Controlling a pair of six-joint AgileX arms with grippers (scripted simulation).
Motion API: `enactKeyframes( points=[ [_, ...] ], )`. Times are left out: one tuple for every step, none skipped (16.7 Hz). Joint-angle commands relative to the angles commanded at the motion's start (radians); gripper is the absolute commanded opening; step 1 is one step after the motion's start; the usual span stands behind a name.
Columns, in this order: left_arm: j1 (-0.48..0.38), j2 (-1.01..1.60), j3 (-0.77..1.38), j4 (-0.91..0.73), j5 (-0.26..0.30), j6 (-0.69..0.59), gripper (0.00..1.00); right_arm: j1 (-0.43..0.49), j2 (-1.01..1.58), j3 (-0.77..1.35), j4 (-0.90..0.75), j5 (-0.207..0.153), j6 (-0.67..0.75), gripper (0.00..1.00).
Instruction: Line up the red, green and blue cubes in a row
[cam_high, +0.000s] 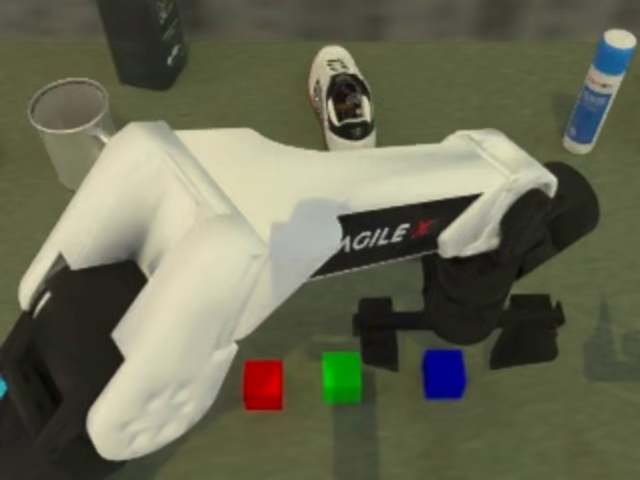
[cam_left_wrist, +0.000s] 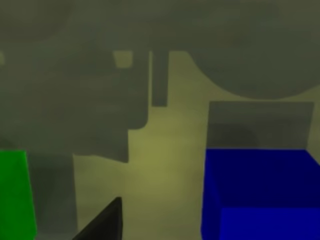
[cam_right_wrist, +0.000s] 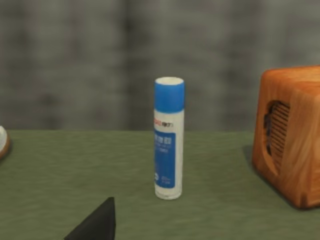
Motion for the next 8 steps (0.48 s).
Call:
enactKeyframes(
  points=[
    [0.001, 0.0, 0.0, 0.0, 0.0, 0.0, 1.0, 0.0, 0.0, 0.0, 0.0, 0.0, 0.0, 1.0],
    [0.002, -0.001, 0.004, -0.004, 0.0, -0.001, 1.0, 0.0, 0.0, 0.0, 0.0, 0.0, 0.0, 1.0],
    [0.003, -0.002, 0.017, -0.017, 0.0, -0.003, 1.0, 0.0, 0.0, 0.0, 0.0, 0.0, 0.0, 1.0],
    [0.003, -0.005, 0.039, -0.042, 0.0, -0.003, 1.0, 0.0, 0.0, 0.0, 0.0, 0.0, 0.0, 1.0],
    [0.004, -0.01, 0.066, -0.076, 0.0, -0.003, 1.0, 0.0, 0.0, 0.0, 0.0, 0.0, 0.0, 1.0],
    [0.005, -0.015, 0.096, -0.116, 0.0, -0.003, 1.0, 0.0, 0.0, 0.0, 0.0, 0.0, 0.0, 1.0],
    [0.007, -0.022, 0.127, -0.158, 0.0, -0.004, 1.0, 0.0, 0.0, 0.0, 0.0, 0.0, 0.0, 1.0],
    [0.01, -0.029, 0.156, -0.195, 0.0, -0.005, 1.0, 0.0, 0.0, 0.0, 0.0, 0.0, 0.0, 1.0]
  ],
)
